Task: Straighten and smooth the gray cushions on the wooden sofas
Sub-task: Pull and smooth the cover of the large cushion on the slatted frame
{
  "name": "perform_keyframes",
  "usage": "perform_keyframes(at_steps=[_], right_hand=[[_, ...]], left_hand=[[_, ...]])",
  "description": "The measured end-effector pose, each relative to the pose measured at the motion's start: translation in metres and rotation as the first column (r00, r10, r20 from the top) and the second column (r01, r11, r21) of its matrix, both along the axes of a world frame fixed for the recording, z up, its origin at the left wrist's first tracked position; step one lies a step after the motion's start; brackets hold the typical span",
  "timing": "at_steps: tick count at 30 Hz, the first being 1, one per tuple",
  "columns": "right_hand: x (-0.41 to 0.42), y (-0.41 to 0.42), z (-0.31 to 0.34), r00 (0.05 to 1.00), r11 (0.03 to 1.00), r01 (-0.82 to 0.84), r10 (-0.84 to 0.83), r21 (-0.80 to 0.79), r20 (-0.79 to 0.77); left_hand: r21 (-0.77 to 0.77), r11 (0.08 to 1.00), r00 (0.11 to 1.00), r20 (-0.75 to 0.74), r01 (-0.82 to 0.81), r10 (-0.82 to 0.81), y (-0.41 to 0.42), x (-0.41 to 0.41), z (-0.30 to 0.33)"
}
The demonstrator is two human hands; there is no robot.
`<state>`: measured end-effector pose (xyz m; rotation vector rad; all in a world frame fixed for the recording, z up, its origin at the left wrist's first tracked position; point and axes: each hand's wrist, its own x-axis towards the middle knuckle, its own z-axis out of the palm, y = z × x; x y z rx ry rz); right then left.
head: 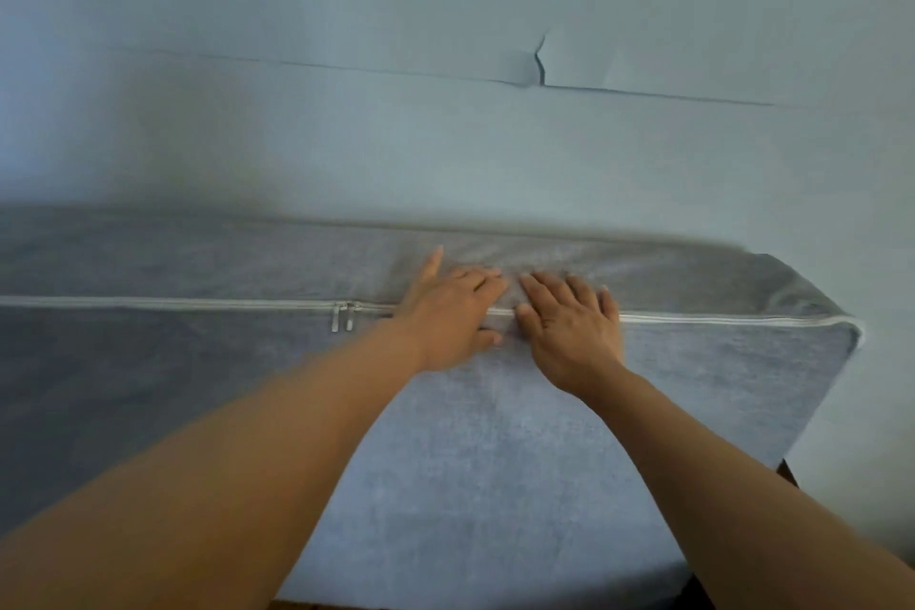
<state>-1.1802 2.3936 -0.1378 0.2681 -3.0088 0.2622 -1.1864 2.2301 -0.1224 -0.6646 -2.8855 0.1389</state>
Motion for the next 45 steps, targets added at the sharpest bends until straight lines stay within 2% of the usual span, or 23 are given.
perform_keyframes(at_steps=[3, 6, 8, 10, 12, 15, 20, 24, 27, 29, 32, 35, 38, 42, 45], right_hand=[[0.006, -0.067, 0.004, 0.999, 0.997, 0.028, -0.026, -0.071, 0.029], [0.013, -0.145, 0.005, 0.999, 0.988, 0.011, -0.002, -0.156, 0.052], [0.018, -0.188, 0.004, 0.998, 0.988, -0.042, 0.047, -0.147, 0.034], [0.02, -0.221, 0.004, 0.996, 0.992, -0.094, 0.095, -0.087, 0.001], [0.022, -0.243, 0.0, 0.992, 0.992, -0.122, 0.123, 0.034, -0.03], [0.022, -0.258, -0.008, 0.993, 0.985, -0.068, 0.083, 0.161, -0.085], [0.019, -0.261, -0.012, 0.987, 0.986, -0.062, 0.083, 0.156, -0.135], [0.024, -0.264, -0.012, 0.983, 0.983, -0.048, 0.077, 0.174, -0.167], [0.027, -0.274, -0.005, 0.989, 0.984, -0.038, 0.061, 0.174, -0.131], [0.029, -0.299, -0.004, 0.987, 0.98, -0.088, 0.11, 0.181, -0.118], [0.033, -0.35, -0.005, 0.974, 0.969, -0.163, 0.188, 0.184, -0.126], [0.032, -0.411, -0.009, 0.968, 0.969, -0.195, 0.215, 0.151, -0.132], [0.033, -0.461, -0.019, 0.936, 0.975, -0.201, 0.219, 0.092, -0.274], [0.031, -0.501, -0.042, 0.803, 0.973, -0.228, 0.169, -0.032, -0.572], [0.022, -0.514, -0.045, 0.701, 0.974, -0.228, 0.161, -0.005, -0.694]], left_hand=[[0.024, 0.997, 0.997, -0.035, -0.069, 0.069, -0.078, 0.016, 0.001], [0.158, 0.972, 0.984, -0.025, -0.172, 0.178, -0.164, 0.034, -0.009], [0.208, 0.951, 0.967, -0.057, -0.23, 0.247, -0.219, 0.043, -0.021], [0.183, 0.944, 0.95, -0.099, -0.275, 0.296, -0.264, 0.049, -0.032], [0.146, 0.95, 0.955, -0.067, -0.277, 0.289, -0.284, 0.051, -0.037], [0.106, 0.948, 0.954, 0.006, -0.3, 0.301, -0.28, 0.045, -0.035], [0.149, 0.937, 0.949, 0.056, -0.315, 0.31, -0.279, 0.041, -0.032], [0.189, 0.953, 0.97, -0.013, -0.236, 0.242, -0.302, 0.05, -0.031], [0.222, 0.91, 0.929, -0.044, -0.35, 0.368, -0.349, 0.056, -0.031], [0.218, 0.869, 0.883, -0.054, -0.445, 0.466, -0.39, 0.062, -0.031], [0.186, 0.857, 0.859, -0.095, -0.481, 0.503, -0.435, 0.066, -0.031], [0.225, 0.872, 0.86, -0.181, -0.435, 0.476, -0.471, 0.064, -0.038], [0.258, 0.93, 0.865, -0.364, -0.263, 0.346, -0.499, 0.059, -0.051], [0.241, 0.969, 0.819, -0.544, -0.055, 0.182, -0.523, 0.042, -0.055], [0.225, 0.974, 0.792, -0.598, 0.02, 0.122, -0.524, 0.032, -0.053]])
